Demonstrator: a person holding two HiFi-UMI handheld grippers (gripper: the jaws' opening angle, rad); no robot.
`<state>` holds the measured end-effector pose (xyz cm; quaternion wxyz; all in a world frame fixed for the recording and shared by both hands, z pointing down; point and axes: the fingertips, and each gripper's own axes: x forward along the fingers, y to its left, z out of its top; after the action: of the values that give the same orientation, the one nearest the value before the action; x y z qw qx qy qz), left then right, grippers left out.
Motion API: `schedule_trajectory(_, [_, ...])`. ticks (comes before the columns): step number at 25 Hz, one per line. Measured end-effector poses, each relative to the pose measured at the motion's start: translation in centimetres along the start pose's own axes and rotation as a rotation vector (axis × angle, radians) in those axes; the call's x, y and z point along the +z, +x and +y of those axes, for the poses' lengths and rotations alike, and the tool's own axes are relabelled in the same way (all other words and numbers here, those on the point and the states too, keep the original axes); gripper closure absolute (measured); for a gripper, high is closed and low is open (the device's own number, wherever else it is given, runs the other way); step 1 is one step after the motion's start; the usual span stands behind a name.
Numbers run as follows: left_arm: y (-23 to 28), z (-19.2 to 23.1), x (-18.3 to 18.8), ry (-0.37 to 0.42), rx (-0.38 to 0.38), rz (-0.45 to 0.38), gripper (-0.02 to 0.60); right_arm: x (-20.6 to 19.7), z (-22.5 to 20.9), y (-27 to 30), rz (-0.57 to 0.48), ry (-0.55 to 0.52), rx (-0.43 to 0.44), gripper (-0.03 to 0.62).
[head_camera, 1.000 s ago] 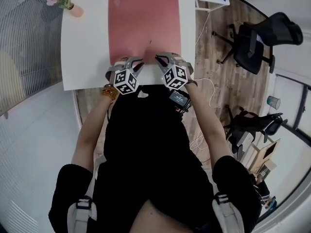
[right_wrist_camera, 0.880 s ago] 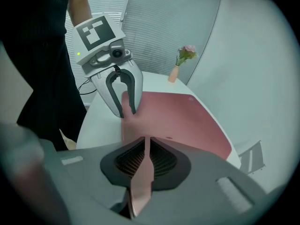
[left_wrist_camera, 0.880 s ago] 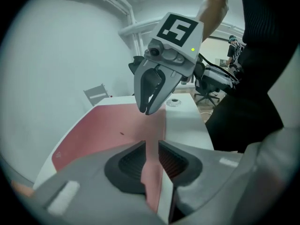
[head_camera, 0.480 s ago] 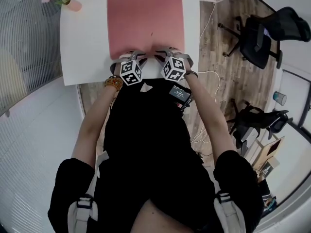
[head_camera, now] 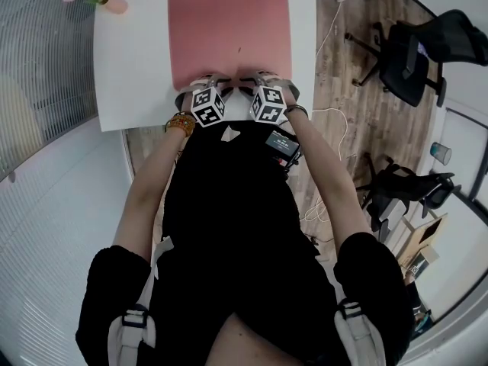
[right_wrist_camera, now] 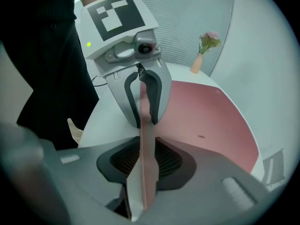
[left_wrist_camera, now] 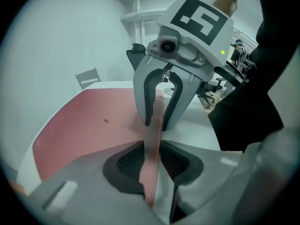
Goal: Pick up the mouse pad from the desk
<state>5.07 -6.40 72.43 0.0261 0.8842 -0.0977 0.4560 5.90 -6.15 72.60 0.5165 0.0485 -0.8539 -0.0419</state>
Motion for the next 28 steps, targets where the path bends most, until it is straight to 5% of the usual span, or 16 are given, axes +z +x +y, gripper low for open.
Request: schedule_trajectory(28, [0.0,-0.2,0.2,-0.047,0.024,-0.03,0.471,0.2,-0.6,-0.5,-0.033,0.017,-0.004,0.473])
